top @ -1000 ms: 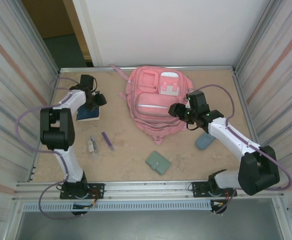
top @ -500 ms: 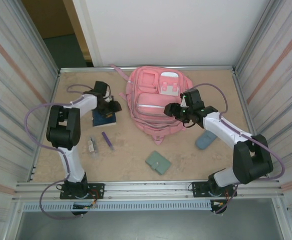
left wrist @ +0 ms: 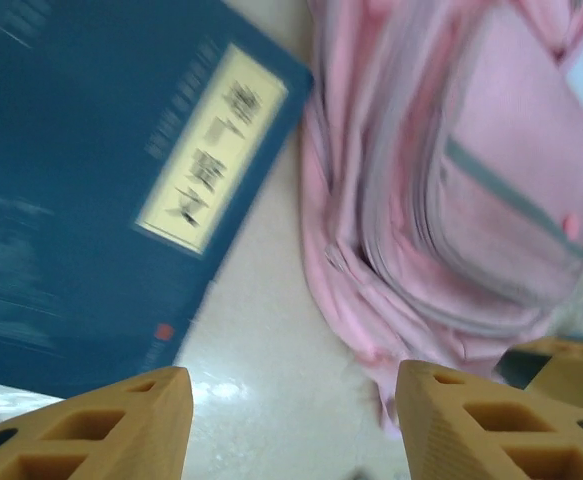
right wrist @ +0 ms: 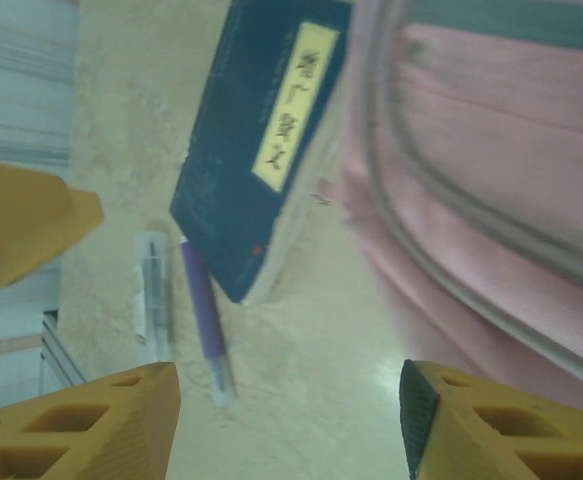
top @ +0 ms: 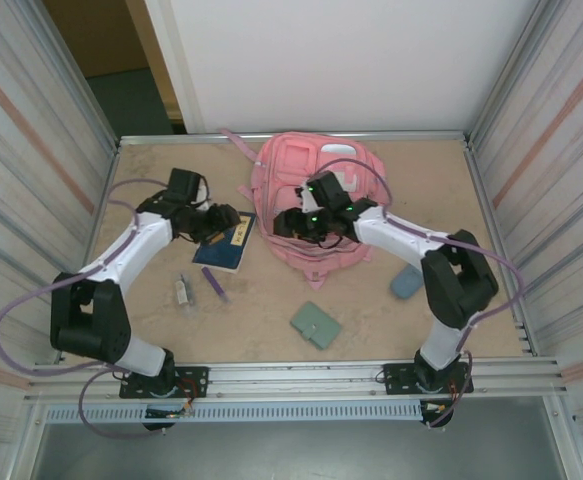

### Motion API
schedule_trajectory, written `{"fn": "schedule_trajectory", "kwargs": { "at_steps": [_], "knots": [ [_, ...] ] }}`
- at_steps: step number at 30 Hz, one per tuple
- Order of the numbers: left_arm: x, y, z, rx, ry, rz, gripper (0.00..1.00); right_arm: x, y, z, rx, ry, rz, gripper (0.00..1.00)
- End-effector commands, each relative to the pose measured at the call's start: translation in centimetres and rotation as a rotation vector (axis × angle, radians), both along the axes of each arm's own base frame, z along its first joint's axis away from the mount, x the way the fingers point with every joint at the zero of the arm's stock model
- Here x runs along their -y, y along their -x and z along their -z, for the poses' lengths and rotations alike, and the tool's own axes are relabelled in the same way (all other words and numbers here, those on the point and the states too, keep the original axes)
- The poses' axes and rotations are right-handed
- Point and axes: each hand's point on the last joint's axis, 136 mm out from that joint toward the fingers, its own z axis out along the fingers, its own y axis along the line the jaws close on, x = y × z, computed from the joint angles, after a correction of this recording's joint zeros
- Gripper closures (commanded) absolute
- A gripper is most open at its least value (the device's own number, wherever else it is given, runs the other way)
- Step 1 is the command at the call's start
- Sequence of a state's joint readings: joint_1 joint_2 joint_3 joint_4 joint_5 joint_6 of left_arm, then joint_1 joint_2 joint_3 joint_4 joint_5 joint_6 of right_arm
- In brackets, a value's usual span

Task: Pack books, pencil case, and school supplies into a backpack

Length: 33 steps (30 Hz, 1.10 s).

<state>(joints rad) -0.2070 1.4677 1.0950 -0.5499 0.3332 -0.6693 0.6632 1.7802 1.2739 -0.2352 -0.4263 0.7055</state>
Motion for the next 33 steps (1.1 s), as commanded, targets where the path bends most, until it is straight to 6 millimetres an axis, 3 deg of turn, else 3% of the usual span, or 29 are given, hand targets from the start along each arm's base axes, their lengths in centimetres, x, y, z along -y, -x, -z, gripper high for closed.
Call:
{"fn": "schedule_trajectory", "kwargs": {
  "at_steps": [1, 3, 6, 8, 14, 19, 22, 25, 28, 33],
  "knots": [
    [-5.8, -0.7, 3.3, -0.033, -0.133, -0.147, 0.44, -2.7, -0.2, 2.1, -0.076, 0.051, 0.060, 0.42],
    [-7.9, -1.9, 5.7, -0.061, -0.110, -0.229, 0.44, -4.7, -0.5, 3.5, -0.079, 0.068, 0.090, 0.42],
    [-7.4, -4.4, 7.0, 0.013, -0.081, -0.169, 0.44, -6.4, -1.5, 5.3, -0.064, 0.114, 0.143, 0.44],
    [-7.5, -4.8, 7.9, -0.017, -0.109, -0.133, 0.44, -6.8, -2.3, 6.4, -0.065, 0.152, 0.179, 0.47],
    [-10.0, -3.6, 8.6, -0.046, -0.285, -0.112, 0.37, -8.8, -3.3, 9.3, -0.103, 0.175, 0.171, 0.55],
    [-9.2, -3.1, 10.0, -0.077, -0.210, -0.058, 0.35, -8.5, -3.7, 12.2, -0.107, 0.239, 0.193, 0.69],
    [-10.0, -1.9, 11.3, -0.121, -0.227, -0.125, 0.32, -8.9, -3.9, 13.3, -0.134, 0.235, 0.165, 0.78],
    [-8.9, -1.7, 11.4, -0.114, -0.158, -0.105, 0.24, -9.6, -4.2, 13.7, -0.142, 0.203, 0.109, 0.82],
    [-7.8, -1.5, 11.3, -0.101, -0.102, -0.060, 0.24, -10.7, -4.8, 13.5, -0.135, 0.147, 0.019, 0.85],
    [-6.6, -1.4, 11.7, -0.106, 0.022, -0.038, 0.26, -10.8, -5.1, 13.9, -0.104, 0.142, -0.047, 0.86]
  ]
}}
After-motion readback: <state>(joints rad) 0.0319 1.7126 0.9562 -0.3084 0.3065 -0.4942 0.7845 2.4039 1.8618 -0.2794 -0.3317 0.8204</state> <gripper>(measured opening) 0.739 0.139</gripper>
